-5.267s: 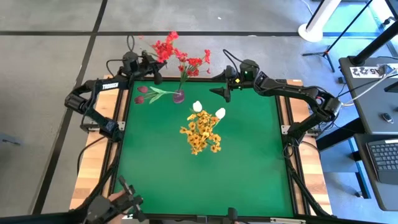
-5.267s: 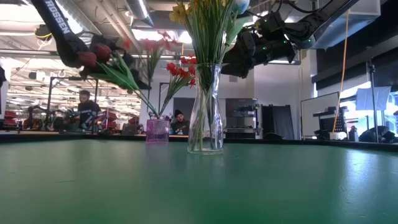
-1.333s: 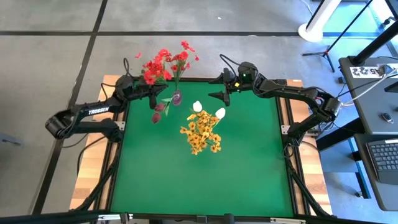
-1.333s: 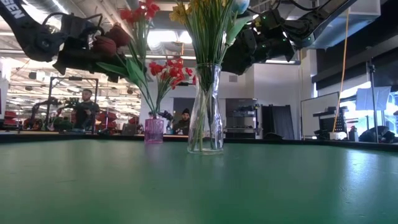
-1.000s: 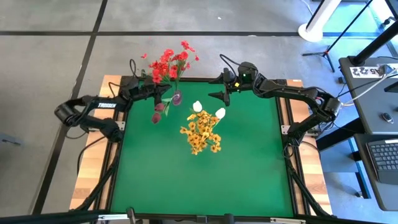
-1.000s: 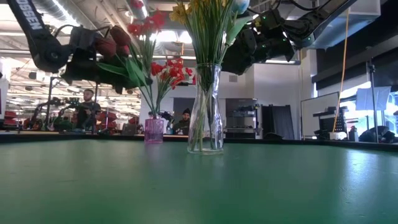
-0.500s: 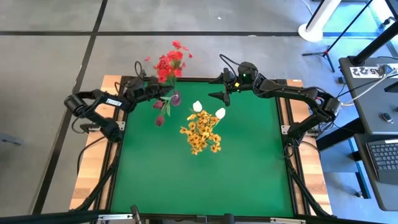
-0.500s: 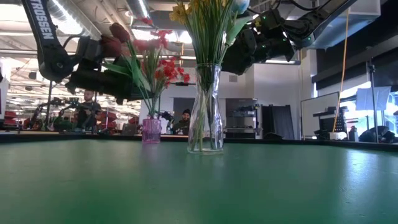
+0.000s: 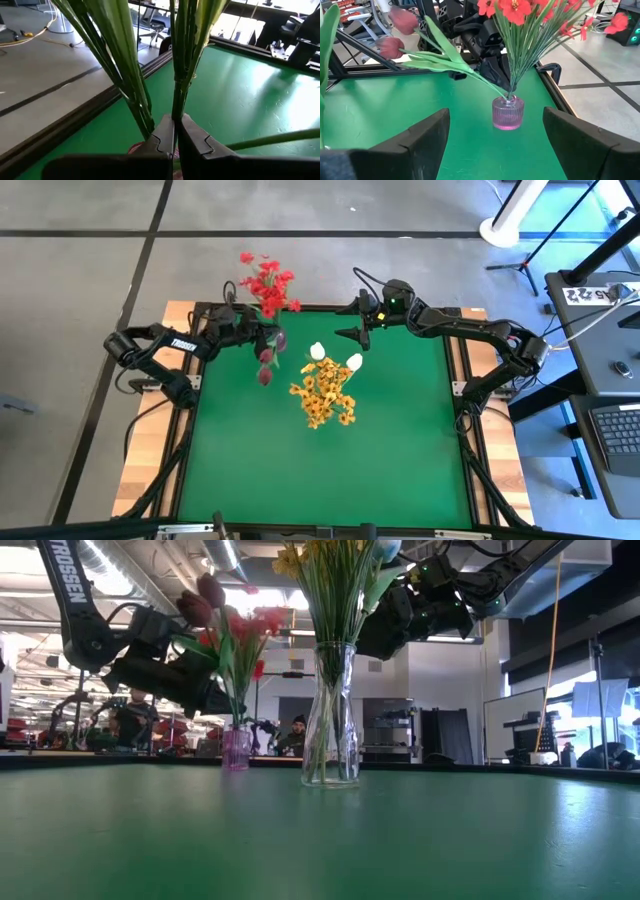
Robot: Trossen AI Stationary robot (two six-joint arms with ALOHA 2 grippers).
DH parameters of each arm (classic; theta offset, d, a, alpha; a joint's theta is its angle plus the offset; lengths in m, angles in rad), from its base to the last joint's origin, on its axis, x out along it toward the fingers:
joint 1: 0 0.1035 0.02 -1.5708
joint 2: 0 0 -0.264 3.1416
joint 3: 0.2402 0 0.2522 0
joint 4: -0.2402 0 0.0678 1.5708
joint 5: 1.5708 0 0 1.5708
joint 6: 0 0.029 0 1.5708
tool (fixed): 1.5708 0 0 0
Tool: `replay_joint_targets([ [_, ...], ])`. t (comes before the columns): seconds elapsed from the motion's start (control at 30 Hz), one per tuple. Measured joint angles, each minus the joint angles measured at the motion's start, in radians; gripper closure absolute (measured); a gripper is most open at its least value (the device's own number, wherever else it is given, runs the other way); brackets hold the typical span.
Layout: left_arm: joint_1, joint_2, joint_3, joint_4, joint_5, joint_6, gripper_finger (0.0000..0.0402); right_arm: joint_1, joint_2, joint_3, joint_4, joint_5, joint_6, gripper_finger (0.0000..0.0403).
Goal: Sort flowers into vase by color
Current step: Put the red flowers into the pink vase
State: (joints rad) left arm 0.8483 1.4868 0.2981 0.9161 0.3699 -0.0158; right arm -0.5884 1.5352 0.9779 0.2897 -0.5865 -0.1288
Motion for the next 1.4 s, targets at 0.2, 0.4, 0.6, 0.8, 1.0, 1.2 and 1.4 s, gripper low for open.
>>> replay_joint_targets([
  [0.2, 0.000, 0.000, 0.000, 0.012, -0.049, -0.001, 0.0374, 0.000, 0.000, 0.000, 0.000, 0.000, 0.000, 0.0084],
  [0.4, 0.000, 0.000, 0.000, 0.009, -0.069, -0.022, 0.0328, 0.000, 0.000, 0.000, 0.000, 0.000, 0.005, 0.0084],
  [0.6, 0.000, -0.003, 0.001, -0.019, -0.081, -0.034, 0.0286, 0.000, 0.000, 0.000, -0.001, 0.000, 0.017, 0.0084],
  [0.8, 0.000, -0.065, 0.002, -0.108, -0.083, -0.059, 0.0250, -0.001, 0.000, 0.000, -0.001, 0.000, 0.018, 0.0084],
  [1.0, 0.000, -0.190, 0.001, -0.263, -0.127, -0.049, 0.0230, -0.001, 0.000, 0.000, -0.001, 0.000, 0.019, 0.0084],
  [1.2, 0.000, -0.302, 0.001, -0.411, -0.151, -0.068, 0.0228, -0.001, 0.000, 0.000, 0.001, 0.000, 0.018, 0.0084],
  [1.4, 0.000, -0.366, 0.000, -0.509, -0.150, -0.103, 0.0226, -0.001, 0.000, 0.000, 0.007, 0.000, 0.018, 0.0084],
])
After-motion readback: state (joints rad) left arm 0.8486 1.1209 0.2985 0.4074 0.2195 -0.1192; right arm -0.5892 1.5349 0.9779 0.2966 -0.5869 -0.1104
